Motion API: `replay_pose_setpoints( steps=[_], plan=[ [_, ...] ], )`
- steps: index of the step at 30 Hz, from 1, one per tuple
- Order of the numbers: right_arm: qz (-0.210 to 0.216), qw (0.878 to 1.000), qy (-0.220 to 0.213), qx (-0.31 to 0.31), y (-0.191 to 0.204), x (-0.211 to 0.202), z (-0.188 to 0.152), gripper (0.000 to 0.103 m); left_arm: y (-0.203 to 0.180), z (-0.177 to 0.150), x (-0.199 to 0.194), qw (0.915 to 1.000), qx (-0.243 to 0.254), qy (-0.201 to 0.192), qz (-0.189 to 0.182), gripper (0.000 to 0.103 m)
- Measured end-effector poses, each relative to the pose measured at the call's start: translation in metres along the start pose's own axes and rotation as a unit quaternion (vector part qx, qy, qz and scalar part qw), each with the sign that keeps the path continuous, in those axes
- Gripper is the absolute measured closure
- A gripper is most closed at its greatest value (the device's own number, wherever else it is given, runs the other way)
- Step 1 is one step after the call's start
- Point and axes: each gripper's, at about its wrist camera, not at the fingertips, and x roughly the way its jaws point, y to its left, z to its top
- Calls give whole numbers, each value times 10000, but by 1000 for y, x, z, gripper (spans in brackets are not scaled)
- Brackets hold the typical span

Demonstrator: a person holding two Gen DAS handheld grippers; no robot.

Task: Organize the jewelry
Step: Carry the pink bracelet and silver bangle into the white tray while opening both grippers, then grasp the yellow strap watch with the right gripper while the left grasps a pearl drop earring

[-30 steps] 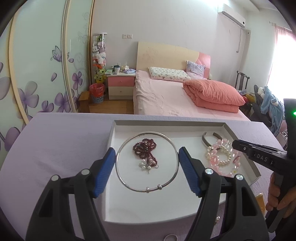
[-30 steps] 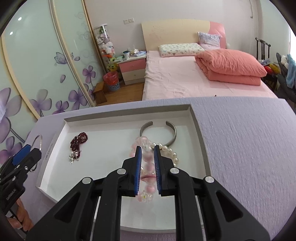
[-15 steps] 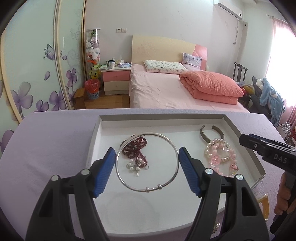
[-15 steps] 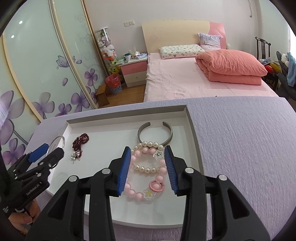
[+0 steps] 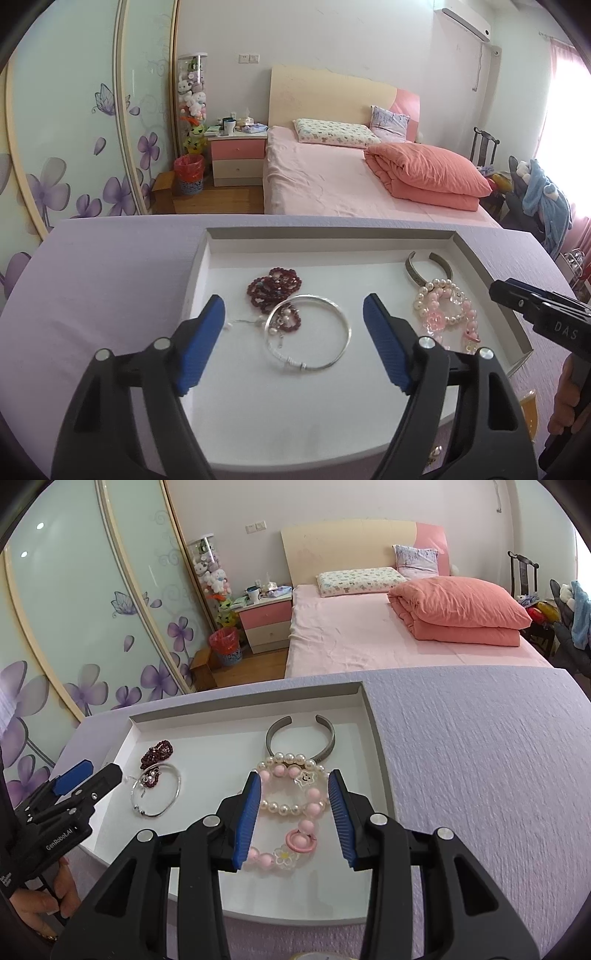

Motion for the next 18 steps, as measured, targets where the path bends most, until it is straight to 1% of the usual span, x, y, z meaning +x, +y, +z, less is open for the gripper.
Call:
replay_pose_setpoints(
  steps=[2,4,7,9,10,14,15,18],
  plan=[
    [7,10000,-32,0,0,-5,-2,62,3,-1,-7,10000,-15,-21,13,25],
    [21,10000,-81,-12,0,-12,-5,56,6,-5,-18,10000,-19,-70,17,24],
    [1,9998,-165,-72,3,-24,-11,55,10,-12,-35,9999,10,-142,43,22],
    [11,9997,-226,-79,3,-34,-17,53,13,-19,-50,9998,23,-191,41,21],
    [18,9996,-264,-73,3,-40,-21,50,15,-22,-56,9998,25,-206,40,20],
    [-6,9992,-377,-121,6,-58,-36,45,24,-39,-85,9995,-1,-307,18,15],
    [-10,9991,-396,-130,6,-63,-41,42,25,-44,-92,9995,-6,-318,7,14],
    [-6,9990,-437,-122,6,-75,-54,38,28,-59,-112,9993,5,-371,-20,11]
  ],
)
